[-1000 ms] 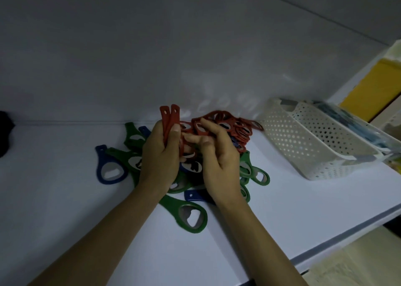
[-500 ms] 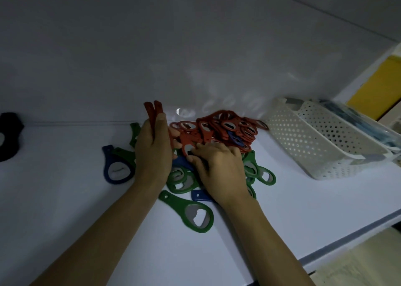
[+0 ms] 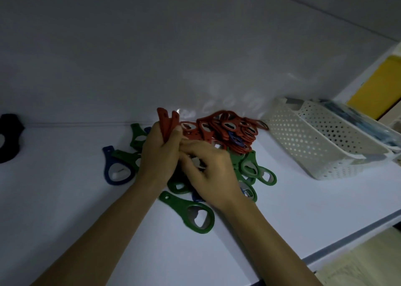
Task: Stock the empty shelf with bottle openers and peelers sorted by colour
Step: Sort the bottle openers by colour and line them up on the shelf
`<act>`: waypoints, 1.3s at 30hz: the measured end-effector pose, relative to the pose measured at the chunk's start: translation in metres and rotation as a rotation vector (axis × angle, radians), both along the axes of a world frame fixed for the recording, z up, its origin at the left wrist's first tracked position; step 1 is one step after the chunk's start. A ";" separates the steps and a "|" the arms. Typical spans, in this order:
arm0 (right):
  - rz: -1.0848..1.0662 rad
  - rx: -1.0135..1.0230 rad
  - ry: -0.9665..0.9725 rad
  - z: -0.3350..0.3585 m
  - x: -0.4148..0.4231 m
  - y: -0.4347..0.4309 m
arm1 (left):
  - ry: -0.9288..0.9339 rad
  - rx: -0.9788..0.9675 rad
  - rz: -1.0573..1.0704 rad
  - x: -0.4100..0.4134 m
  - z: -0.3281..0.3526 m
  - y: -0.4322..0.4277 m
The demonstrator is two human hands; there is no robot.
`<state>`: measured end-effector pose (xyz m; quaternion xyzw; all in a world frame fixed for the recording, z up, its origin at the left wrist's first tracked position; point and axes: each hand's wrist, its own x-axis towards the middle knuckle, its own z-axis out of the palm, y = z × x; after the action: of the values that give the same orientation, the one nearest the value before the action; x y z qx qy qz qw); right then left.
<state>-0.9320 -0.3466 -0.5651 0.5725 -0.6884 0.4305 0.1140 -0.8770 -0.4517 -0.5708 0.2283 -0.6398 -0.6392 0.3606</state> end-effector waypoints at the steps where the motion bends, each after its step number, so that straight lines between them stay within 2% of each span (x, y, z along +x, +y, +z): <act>1: -0.007 -0.023 -0.087 0.004 -0.004 -0.001 | -0.015 -0.016 0.010 -0.001 -0.001 0.000; 5: -0.274 -0.073 -0.304 0.020 -0.039 -0.008 | -0.032 -0.148 -0.020 -0.003 -0.003 0.007; 8: -0.602 0.186 -0.193 0.021 -0.078 -0.012 | -0.007 -0.128 -0.013 -0.004 -0.004 0.006; 10: -0.726 0.418 -0.120 0.015 -0.092 -0.011 | 0.002 -0.111 0.002 -0.004 -0.005 0.004; 11: -0.752 0.467 -0.104 0.011 -0.093 -0.010 | 0.006 -0.102 0.006 -0.003 -0.005 0.004; 17: -0.825 0.204 0.121 0.002 -0.079 -0.003 | 0.037 -0.035 0.005 -0.003 -0.004 0.002; 20: -0.866 -0.047 0.036 0.007 -0.071 -0.003 | 0.070 0.015 0.003 -0.002 -0.001 0.003; 24: -0.706 -0.233 -0.263 0.010 -0.063 -0.008 | 0.081 0.112 0.010 -0.001 0.003 0.002; 28: -0.467 -0.301 -0.330 0.006 -0.046 -0.017 | 0.090 0.207 0.006 0.000 0.004 0.000; 32: -0.258 -0.316 -0.229 0.004 -0.032 -0.023 | 0.158 0.243 -0.012 0.002 0.004 -0.004; 39: -0.016 -0.041 0.226 0.001 -0.019 -0.027 | 0.204 0.464 0.036 0.002 0.006 -0.011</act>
<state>-0.9514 -0.3739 -0.5639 0.6097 -0.6666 0.3762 0.2060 -0.8754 -0.4631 -0.5652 0.2506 -0.4320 -0.7822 0.3723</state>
